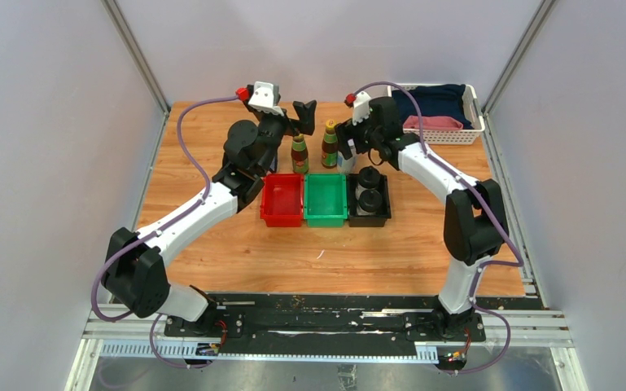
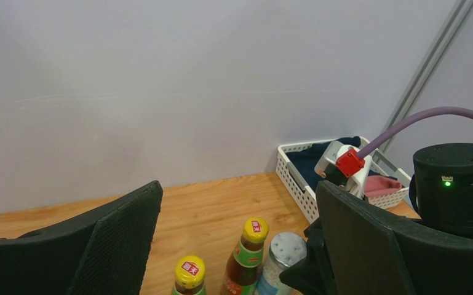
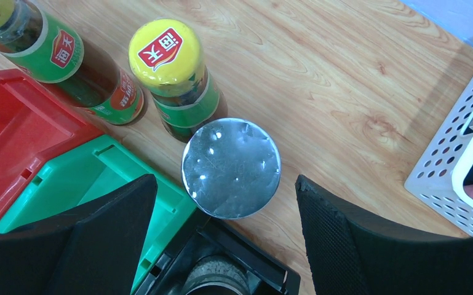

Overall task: Organize the condiment bottles
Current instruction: Pick up the bottle from the center of the board.

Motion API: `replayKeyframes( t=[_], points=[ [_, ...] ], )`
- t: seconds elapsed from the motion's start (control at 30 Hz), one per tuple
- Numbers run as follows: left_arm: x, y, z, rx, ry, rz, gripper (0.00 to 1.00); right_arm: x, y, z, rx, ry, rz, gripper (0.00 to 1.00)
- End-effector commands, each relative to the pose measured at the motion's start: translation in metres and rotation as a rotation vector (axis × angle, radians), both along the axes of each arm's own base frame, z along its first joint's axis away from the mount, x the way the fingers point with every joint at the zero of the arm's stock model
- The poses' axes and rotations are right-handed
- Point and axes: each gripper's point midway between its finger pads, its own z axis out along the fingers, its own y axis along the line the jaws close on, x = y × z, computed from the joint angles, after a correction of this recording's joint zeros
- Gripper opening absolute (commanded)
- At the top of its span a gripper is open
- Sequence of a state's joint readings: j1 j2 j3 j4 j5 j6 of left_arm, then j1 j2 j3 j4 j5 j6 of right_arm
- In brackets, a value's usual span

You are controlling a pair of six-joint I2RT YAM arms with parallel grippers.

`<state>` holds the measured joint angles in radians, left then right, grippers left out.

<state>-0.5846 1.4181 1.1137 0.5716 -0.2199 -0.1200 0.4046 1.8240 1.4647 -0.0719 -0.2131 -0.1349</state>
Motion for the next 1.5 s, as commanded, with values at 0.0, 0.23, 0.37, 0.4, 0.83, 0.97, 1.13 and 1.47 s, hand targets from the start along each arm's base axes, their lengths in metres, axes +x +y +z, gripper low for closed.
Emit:
replayKeyframes(
  t=[0.0,0.23,0.37,0.4,0.83,0.97,1.13,1.47],
  points=[
    [-0.003,0.002,0.007,-0.019,-0.023,-0.006,1.00,0.004,0.001,0.003,0.062,-0.011,0.018,0.87],
    [-0.001,-0.001,0.003,-0.021,-0.019,-0.013,1.00,0.007,0.004,0.002,0.122,-0.020,0.054,0.87],
    [0.000,-0.002,0.002,-0.021,-0.015,-0.015,1.00,0.007,0.005,-0.001,0.142,-0.017,0.065,0.86],
    [0.000,-0.002,0.001,-0.021,-0.014,-0.016,1.00,0.007,0.004,-0.001,0.144,-0.017,0.065,0.86],
    [0.001,-0.005,-0.001,-0.023,-0.008,-0.025,1.00,0.010,0.003,-0.015,0.170,0.014,0.072,0.86],
    [0.001,-0.005,-0.002,-0.023,-0.006,-0.026,1.00,0.010,0.004,-0.019,0.170,0.021,0.073,0.86],
    [0.001,-0.005,-0.002,-0.026,-0.005,-0.030,1.00,0.011,0.002,-0.021,0.173,0.027,0.069,0.86],
    [0.001,-0.006,-0.004,-0.022,0.000,-0.029,1.00,0.013,0.002,-0.029,0.178,0.047,0.074,0.85]
  ],
)
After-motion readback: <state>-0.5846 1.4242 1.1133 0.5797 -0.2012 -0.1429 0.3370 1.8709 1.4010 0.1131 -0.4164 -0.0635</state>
